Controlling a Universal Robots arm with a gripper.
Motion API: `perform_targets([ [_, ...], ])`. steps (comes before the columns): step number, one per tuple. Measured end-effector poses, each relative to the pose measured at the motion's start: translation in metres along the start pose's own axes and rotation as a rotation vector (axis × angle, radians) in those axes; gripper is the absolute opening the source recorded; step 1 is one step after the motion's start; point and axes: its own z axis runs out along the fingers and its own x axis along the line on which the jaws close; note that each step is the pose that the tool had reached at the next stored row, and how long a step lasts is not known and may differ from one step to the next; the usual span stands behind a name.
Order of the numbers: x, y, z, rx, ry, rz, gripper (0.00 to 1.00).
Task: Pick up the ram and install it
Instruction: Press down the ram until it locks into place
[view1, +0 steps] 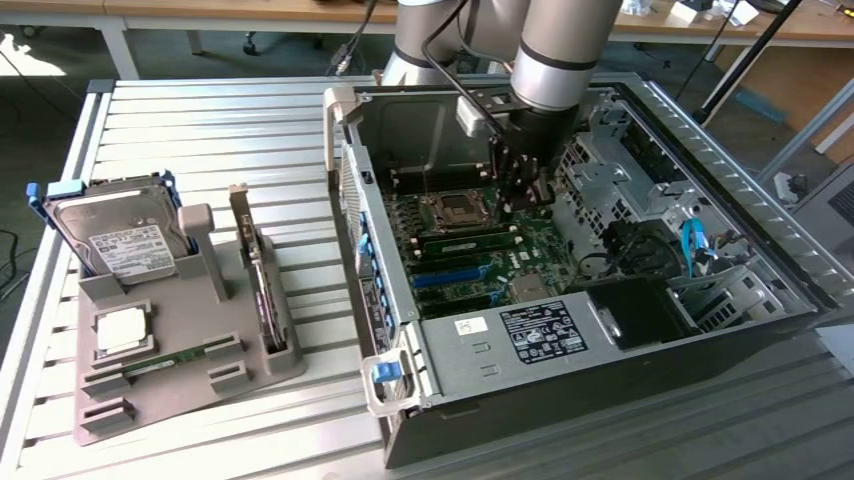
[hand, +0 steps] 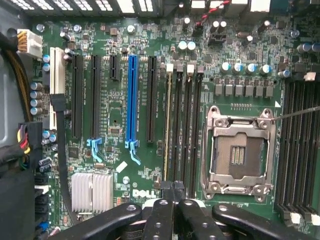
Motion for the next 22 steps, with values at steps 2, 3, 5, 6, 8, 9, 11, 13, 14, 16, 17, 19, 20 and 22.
perform_targets([
  [2,0.0,-0.0039,0.0003,-0.0003,0.0,0.001,0.11],
  [3,0.0,-0.0055,0.0004,-0.0004,0.0,0.001,0.11],
  [5,0.0,-0.009,0.0007,-0.0008,0.0028,0.001,0.11],
  [6,0.0,-0.0098,0.0008,-0.0014,0.0188,0.001,0.11],
  [8,0.0,-0.0109,0.0008,-0.0026,0.0554,0.0,0.11],
  [9,0.0,-0.0112,0.0008,-0.0028,0.0586,-0.001,0.11],
  [11,0.0,-0.0123,0.0019,-0.0027,0.0557,0.0,0.11],
  [13,0.0,-0.0146,0.0159,-0.0027,0.051,0.002,0.11],
  [14,-0.001,-0.0148,0.0197,-0.0027,0.051,0.002,0.11],
  [16,-0.003,-0.0156,0.0255,-0.0028,0.051,0.002,0.11],
  [17,-0.004,-0.0155,0.0278,-0.0029,0.0514,0.002,0.11],
  [19,-0.004,-0.0156,0.0294,-0.0028,0.0513,0.002,0.11],
  [20,-0.004,-0.0155,0.0319,-0.0029,0.0515,0.002,0.11],
  [22,-0.004,-0.0157,0.029,-0.0021,0.0497,0.002,0.11],
])
